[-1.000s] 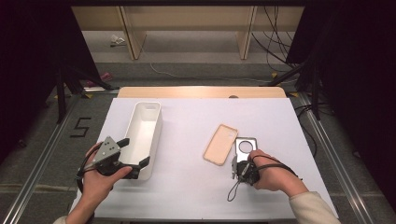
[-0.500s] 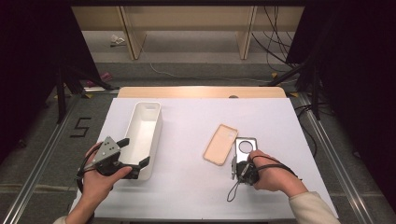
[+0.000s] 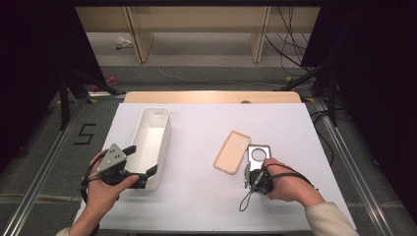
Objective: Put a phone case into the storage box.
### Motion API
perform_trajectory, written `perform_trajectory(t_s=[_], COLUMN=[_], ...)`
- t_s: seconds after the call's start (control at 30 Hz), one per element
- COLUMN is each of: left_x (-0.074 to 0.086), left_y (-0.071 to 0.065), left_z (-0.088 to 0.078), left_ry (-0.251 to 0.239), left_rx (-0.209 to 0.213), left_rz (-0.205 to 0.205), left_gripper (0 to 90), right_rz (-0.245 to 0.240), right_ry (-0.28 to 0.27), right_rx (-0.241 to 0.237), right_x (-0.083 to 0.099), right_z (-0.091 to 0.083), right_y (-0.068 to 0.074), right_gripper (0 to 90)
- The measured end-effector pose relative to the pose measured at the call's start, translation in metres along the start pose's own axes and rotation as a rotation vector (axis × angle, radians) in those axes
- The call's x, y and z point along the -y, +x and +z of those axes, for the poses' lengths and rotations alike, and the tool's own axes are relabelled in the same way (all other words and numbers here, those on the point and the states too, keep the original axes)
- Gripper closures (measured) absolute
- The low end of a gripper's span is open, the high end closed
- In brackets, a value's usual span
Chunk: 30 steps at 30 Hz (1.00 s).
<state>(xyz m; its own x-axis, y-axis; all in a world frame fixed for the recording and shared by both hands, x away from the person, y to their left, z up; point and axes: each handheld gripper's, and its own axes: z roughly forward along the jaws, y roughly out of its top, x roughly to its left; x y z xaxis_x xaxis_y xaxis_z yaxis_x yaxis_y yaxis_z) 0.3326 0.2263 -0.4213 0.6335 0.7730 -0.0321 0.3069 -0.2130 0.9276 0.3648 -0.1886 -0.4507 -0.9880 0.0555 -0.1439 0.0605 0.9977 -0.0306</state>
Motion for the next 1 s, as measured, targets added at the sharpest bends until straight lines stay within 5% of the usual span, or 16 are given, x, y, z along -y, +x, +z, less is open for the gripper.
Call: perform_trajectory(t_s=[0.63,1.0], left_x=[0.0,0.0], left_y=[0.0,0.0], left_z=[-0.001,-0.001], left_ry=[-0.007,-0.006], left_rx=[-0.004,-0.003], left_rz=[-0.003,-0.004], left_gripper=[0.0,0.0], right_rz=[0.03,0.073], right_ry=[-0.06,-0.149], right_rx=[0.003,0.022], right_x=[0.011,0.024], right_z=[-0.012,-0.024], right_y=[0.0,-0.005], right_gripper=[89.3,89.3])
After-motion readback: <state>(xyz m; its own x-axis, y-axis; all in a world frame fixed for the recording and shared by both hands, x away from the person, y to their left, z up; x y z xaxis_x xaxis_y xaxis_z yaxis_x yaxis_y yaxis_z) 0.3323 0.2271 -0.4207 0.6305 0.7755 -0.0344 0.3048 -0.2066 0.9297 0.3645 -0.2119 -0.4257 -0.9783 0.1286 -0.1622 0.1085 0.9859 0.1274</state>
